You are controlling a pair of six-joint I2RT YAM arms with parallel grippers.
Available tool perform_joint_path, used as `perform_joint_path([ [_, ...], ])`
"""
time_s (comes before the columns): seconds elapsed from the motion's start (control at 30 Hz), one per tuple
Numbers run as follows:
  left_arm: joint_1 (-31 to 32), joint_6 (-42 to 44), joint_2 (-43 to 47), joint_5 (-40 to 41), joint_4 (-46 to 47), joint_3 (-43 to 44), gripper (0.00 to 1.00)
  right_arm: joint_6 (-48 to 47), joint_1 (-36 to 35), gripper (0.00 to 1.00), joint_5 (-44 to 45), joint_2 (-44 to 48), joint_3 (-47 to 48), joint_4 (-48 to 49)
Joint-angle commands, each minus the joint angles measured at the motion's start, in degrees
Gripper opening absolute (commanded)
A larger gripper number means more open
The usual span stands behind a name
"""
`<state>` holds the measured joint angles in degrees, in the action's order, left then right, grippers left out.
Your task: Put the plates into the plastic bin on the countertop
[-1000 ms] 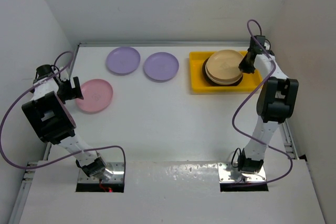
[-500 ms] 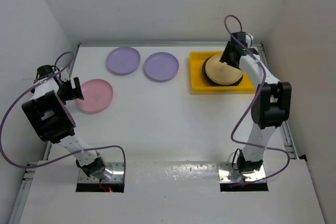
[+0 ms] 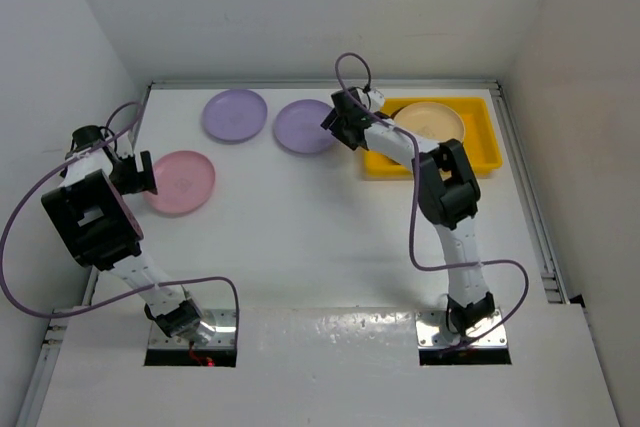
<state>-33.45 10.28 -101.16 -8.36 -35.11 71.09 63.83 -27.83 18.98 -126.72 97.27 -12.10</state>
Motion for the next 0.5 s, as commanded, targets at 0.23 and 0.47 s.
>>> perform_joint_path([
  [0.23,-0.12,1.05,-1.14,0.10,1.10,-0.07,0.93,13.06,-0.38,0.58,2.03,-8.45,8.11,-4.17],
  [0.47,-0.12,1.05,-1.14,-0.43,1.10,0.45,0.93,19.49,-0.20,0.36,-0.61,-14.00,11.36,-7.85],
])
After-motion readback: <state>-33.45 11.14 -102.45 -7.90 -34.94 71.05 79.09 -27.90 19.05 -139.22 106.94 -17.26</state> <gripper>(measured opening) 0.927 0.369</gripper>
